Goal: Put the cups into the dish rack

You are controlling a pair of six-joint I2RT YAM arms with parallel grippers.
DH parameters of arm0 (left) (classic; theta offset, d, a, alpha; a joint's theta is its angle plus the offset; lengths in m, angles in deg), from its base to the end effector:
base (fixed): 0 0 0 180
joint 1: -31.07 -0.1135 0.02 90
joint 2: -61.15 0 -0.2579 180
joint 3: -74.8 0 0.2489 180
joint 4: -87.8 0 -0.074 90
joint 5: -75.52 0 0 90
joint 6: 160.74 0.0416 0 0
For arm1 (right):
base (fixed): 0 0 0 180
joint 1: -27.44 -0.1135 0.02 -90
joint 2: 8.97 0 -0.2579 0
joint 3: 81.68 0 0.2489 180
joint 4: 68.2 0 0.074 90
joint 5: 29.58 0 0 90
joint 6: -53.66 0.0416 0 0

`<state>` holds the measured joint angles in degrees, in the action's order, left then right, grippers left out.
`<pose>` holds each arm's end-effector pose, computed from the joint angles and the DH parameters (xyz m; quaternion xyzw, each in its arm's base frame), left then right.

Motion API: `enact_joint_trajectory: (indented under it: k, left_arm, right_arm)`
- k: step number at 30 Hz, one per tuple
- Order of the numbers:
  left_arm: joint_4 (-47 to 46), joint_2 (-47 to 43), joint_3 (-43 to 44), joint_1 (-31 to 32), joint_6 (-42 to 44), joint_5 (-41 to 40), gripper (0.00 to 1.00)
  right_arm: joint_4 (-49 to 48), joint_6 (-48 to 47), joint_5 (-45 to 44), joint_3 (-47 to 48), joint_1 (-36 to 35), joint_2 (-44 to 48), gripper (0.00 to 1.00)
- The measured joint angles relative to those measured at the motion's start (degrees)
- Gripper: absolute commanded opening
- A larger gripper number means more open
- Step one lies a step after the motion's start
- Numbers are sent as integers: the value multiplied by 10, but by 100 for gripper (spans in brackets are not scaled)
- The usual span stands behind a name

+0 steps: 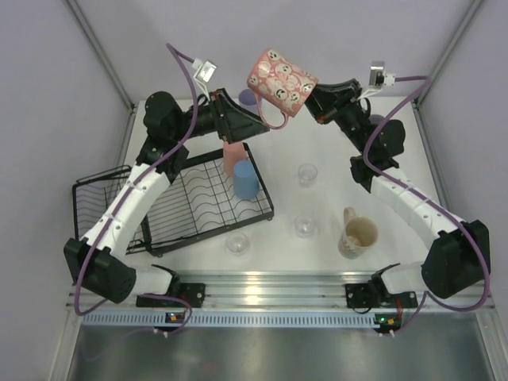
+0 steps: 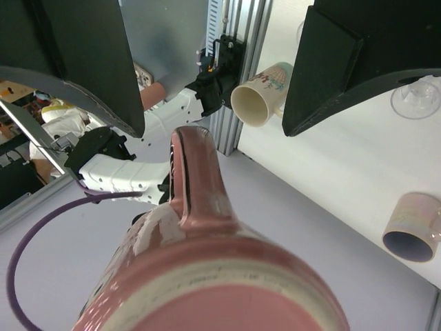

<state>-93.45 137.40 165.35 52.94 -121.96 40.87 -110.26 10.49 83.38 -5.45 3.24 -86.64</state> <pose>0.2601 -0.1413 0.4517 0.2220 0.6120 -0.6456 0.3992 0.2661 0.1374 0.4323 -0.0970 0.4369 0.5849 0.6765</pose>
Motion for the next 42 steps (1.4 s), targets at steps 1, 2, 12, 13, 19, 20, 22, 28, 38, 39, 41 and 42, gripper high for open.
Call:
enact_joint_trajectory:
  k: [1,2,12,13,19,20,22,28,38,39,41,42]
  left_arm:
    - [-8,0,0,0,-10,-2,85]
    - [-16,1,0,0,-19,-4,84]
    - [-87,25,0,8,-111,-14,68]
    - [-89,27,0,8,-115,-14,63]
    - [-91,34,-15,7,-141,-12,46]
    - [-92,36,-16,8,-146,-9,42]
    - [-93,40,-18,8,-152,-5,42]
    - [-97,44,-25,3,-156,-5,3]
    - [46,35,6,-5,-53,-33,0]
    - [78,29,6,-10,-36,-42,0]
    - [114,18,6,-23,-16,-58,0]
    - [135,11,6,-32,-5,-70,0]
  right_arm:
    - [0,-3,2,0,0,0,0]
    - [1,-6,4,0,-1,0,0]
    - [-3,-21,12,-13,-18,-12,0]
    - [-4,-23,12,-14,-20,-15,0]
    - [-9,-33,12,-16,-30,-34,0]
    - [-13,-33,12,-16,-30,-37,0]
    - [-21,-31,13,-15,-31,-45,0]
    - [-42,-8,13,-11,-31,-69,0]
    - [-27,-14,16,-9,-29,-75,58]
    - [-26,-16,17,-9,-27,-75,62]
    - [-21,-20,23,-14,-21,-72,73]
    - [-18,-21,24,-19,-17,-70,75]
